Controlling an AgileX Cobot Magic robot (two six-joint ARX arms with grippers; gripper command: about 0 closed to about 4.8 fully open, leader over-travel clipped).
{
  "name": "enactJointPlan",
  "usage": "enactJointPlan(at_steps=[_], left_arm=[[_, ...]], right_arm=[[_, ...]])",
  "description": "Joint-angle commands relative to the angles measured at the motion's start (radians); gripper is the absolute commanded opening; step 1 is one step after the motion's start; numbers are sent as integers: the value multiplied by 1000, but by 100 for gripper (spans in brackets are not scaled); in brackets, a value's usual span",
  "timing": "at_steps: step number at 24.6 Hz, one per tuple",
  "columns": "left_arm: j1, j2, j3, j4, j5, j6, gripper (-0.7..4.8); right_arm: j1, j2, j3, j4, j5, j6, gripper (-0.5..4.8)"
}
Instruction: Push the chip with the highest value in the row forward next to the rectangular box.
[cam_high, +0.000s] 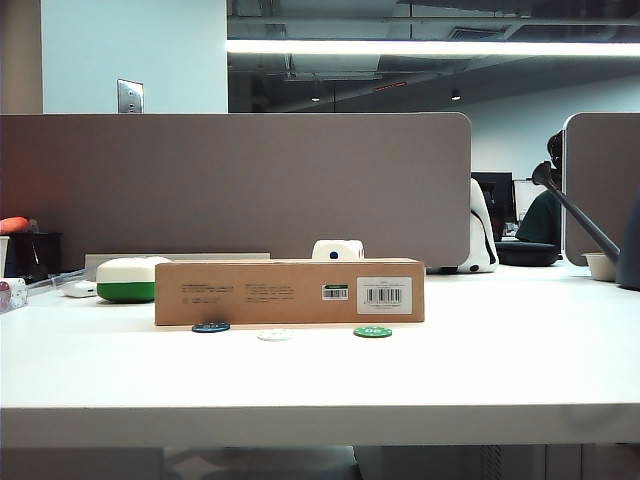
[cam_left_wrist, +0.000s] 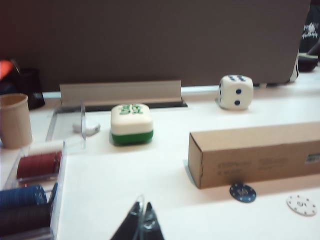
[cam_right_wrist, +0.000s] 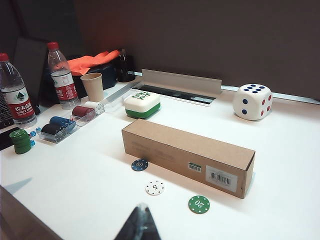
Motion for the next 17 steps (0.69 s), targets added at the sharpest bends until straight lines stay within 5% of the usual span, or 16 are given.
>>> enactJointPlan(at_steps=[1,17], left_arm=[[1,0,4,37,1,-3,-5],[13,0,4,43,-6,-25,-5]], right_arm=[[1,0,4,10,1,0,-5],[1,0,4,10,1,0,-5]])
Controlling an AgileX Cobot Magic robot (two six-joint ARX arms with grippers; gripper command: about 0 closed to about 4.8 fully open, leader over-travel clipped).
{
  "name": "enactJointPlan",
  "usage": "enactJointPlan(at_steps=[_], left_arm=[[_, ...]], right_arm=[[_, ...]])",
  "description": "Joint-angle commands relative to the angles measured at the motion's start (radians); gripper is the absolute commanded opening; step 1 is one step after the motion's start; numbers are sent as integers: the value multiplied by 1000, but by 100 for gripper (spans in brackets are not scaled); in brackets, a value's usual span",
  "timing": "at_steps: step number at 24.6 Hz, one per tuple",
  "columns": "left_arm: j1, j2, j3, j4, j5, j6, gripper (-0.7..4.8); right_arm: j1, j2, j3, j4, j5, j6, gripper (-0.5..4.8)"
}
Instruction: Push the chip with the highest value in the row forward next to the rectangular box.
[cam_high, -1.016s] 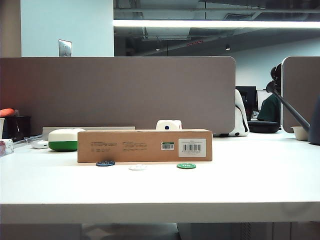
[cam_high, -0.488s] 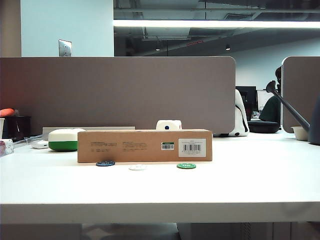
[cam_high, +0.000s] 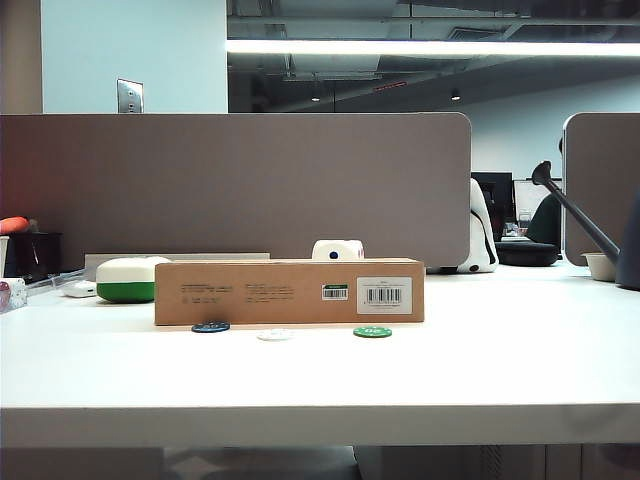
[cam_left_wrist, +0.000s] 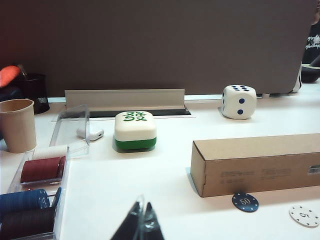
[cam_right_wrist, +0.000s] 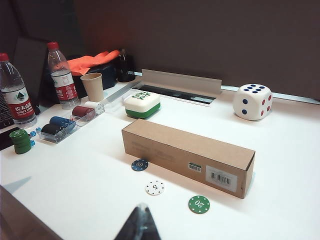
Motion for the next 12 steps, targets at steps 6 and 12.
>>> enactJointPlan(at_steps=[6,12], left_arm=[[-2,0,4,12,-3,-3,-5],[-2,0,4,-8,-3,-2,-5]], right_arm=[[1,0,4,10,1,0,-5],[1,0,4,10,1,0,-5]])
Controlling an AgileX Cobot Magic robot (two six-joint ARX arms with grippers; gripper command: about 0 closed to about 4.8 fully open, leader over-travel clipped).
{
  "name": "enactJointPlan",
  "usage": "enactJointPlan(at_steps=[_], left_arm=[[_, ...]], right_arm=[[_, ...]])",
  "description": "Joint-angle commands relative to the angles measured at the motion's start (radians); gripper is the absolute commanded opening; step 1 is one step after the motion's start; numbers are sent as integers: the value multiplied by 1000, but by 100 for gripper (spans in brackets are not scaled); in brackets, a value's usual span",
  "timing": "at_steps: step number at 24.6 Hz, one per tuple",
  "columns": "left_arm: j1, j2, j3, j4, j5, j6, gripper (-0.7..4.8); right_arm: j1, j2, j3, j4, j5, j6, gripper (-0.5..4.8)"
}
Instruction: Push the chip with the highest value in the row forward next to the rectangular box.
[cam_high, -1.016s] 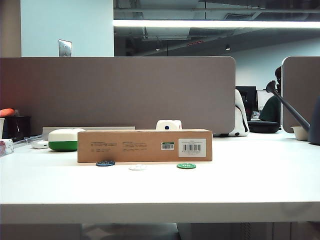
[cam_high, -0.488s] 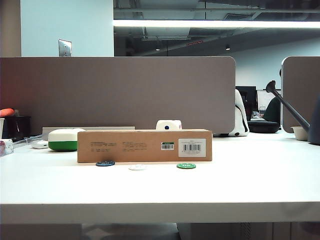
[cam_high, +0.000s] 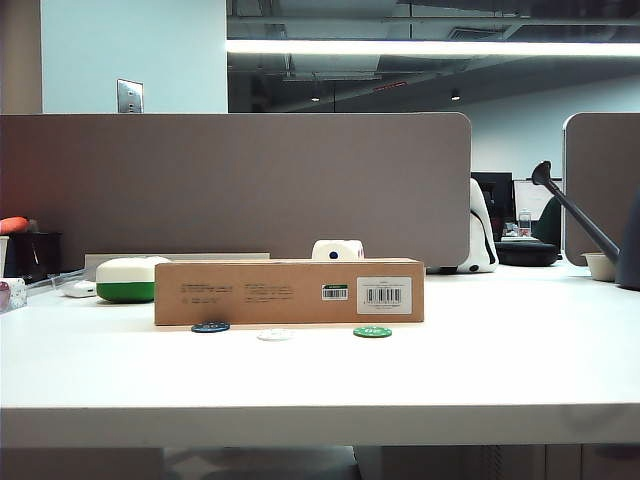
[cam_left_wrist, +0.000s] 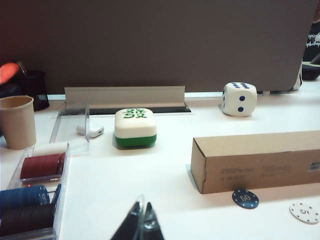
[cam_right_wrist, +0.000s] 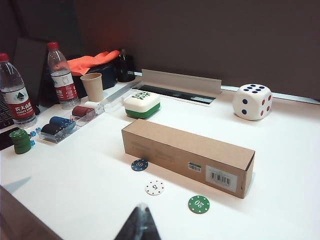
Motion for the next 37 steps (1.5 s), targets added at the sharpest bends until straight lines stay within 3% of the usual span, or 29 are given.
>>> enactJointPlan(at_steps=[1,12,37], left_arm=[[-2,0,4,5,-3,-3,-5],[-2,0,4,-41,-63,2,-5],[-2,0,4,-33,-60,20,-5]], right_arm=[[1,0,4,10,1,0,-5],[1,0,4,10,1,0,-5],[1,0,4,10,1,0,-5]])
